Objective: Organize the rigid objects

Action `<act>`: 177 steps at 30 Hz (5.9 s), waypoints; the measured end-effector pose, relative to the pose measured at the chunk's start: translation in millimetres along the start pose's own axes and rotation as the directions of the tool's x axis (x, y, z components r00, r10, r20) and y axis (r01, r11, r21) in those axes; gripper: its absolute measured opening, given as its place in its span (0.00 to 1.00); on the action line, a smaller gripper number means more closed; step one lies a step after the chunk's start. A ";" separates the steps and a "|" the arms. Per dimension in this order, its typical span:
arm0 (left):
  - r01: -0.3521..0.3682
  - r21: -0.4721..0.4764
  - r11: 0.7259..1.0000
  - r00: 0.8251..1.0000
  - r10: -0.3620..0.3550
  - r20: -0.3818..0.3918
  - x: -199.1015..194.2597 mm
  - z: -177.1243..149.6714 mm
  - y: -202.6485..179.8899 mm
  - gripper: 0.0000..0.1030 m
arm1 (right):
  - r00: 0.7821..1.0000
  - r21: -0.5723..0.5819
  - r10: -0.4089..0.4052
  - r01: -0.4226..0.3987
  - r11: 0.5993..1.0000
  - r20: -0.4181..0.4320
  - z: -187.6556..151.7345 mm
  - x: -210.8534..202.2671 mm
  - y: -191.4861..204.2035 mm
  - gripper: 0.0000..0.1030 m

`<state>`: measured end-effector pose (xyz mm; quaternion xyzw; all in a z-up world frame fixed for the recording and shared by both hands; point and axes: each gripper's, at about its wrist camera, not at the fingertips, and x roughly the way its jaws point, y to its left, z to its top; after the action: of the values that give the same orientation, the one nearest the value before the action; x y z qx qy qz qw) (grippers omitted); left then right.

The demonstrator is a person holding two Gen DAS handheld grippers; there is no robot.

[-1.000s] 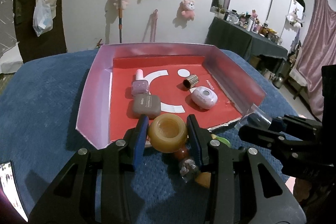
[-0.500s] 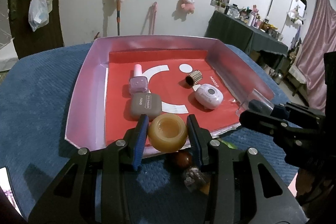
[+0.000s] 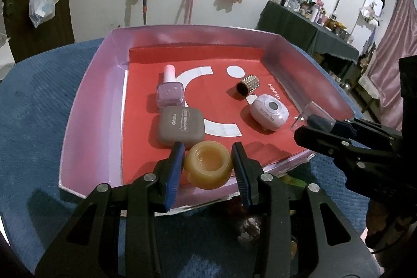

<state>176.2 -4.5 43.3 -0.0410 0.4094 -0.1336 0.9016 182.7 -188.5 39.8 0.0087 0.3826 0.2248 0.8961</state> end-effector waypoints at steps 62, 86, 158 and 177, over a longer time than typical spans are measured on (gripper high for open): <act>-0.055 -0.053 0.997 0.996 0.051 -0.071 51.8 25.5 18.2 0.35 | 0.988 0.027 -0.118 0.121 0.992 -0.094 20.5 68.8 -12.8 0.40; -0.105 -0.032 0.994 0.993 0.102 -0.065 48.3 21.0 13.5 0.50 | 0.991 0.047 -0.094 0.098 0.994 -0.092 19.7 65.7 -14.3 0.44; -0.147 -0.022 0.989 0.971 0.148 0.189 -73.8 -61.5 -28.9 1.00 | 0.967 0.033 0.001 -0.010 0.999 0.253 -60.5 -82.5 29.6 1.00; -0.124 -0.023 0.992 0.982 0.126 0.137 -72.4 -96.6 -31.3 1.00 | 0.969 0.028 -0.032 0.026 0.999 0.247 -93.4 -91.9 32.0 1.00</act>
<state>51.8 -11.3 37.8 -0.0309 0.3486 -0.0705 0.9341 49.9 -212.0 42.4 0.0422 0.2709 0.2041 0.9398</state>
